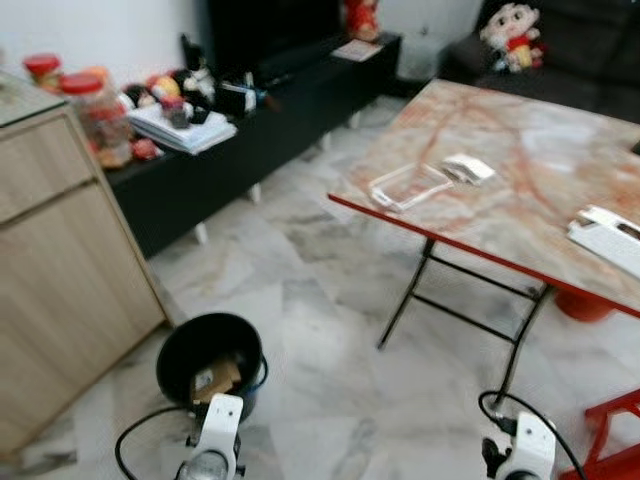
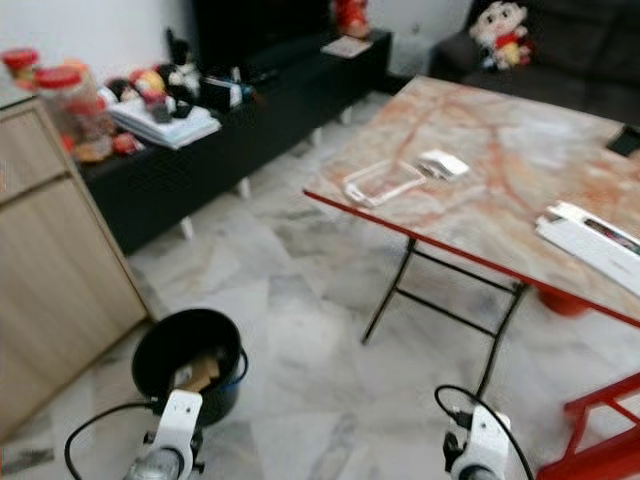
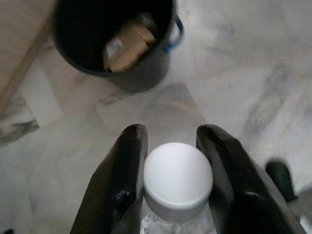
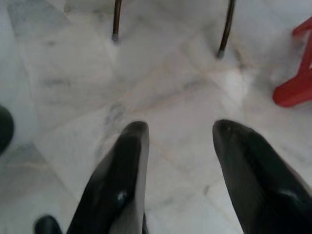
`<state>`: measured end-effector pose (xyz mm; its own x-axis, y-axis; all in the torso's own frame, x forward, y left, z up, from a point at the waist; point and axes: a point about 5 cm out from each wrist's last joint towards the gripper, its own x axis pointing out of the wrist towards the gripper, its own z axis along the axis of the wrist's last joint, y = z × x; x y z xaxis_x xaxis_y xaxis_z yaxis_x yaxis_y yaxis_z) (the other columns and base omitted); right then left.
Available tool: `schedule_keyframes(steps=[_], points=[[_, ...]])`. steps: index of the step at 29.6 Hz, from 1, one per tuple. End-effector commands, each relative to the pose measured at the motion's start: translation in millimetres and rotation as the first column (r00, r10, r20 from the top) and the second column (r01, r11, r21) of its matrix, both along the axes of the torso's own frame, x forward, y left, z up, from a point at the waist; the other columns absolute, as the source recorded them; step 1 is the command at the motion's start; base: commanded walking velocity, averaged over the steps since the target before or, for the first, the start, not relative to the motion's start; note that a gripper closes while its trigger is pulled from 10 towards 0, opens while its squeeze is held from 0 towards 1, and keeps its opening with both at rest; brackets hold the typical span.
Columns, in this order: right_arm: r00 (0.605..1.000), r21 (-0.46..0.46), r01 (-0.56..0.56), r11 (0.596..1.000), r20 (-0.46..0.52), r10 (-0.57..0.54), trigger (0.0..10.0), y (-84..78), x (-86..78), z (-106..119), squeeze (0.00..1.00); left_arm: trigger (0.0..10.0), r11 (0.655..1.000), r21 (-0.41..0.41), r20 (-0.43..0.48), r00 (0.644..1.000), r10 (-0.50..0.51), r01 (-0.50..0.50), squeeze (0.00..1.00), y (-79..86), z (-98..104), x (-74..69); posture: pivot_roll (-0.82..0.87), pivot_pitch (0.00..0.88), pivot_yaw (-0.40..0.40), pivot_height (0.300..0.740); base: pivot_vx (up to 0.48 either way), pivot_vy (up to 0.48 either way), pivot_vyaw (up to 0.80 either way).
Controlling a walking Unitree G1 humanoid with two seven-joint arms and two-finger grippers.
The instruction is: Picking trash to rubbish bin
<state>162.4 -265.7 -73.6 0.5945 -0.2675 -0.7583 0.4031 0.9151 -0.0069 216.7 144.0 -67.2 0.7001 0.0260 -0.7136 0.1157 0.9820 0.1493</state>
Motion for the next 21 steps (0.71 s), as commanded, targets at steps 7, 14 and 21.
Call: schedule_keyframes(steps=[7,14,21], points=[[1.0,0.008,-0.009,1.0,0.028,0.009,10.0,4.0,10.0,3.3,0.0,10.0,1.0,0.004,-0.055,0.998,0.005,-0.005,0.0,3.1,-7.0,-10.8,-0.06,0.015,-0.071,0.74,0.247,0.0,0.38],[1.0,0.019,-0.023,1.0,0.021,0.022,10.0,6.8,9.5,2.0,0.0,10.0,1.0,0.005,-0.055,0.998,0.005,-0.005,0.0,3.2,-7.2,-11.3,-0.06,0.024,-0.075,0.74,0.244,0.0,0.0],[0.998,0.03,-0.063,0.998,0.003,0.063,10.0,12.1,9.0,-0.1,0.0,10.0,1.0,0.004,-0.052,0.999,0.014,-0.014,0.0,4.1,-6.8,-10.6,-0.06,0.036,-0.079,0.74,0.244,0.0,0.0]])
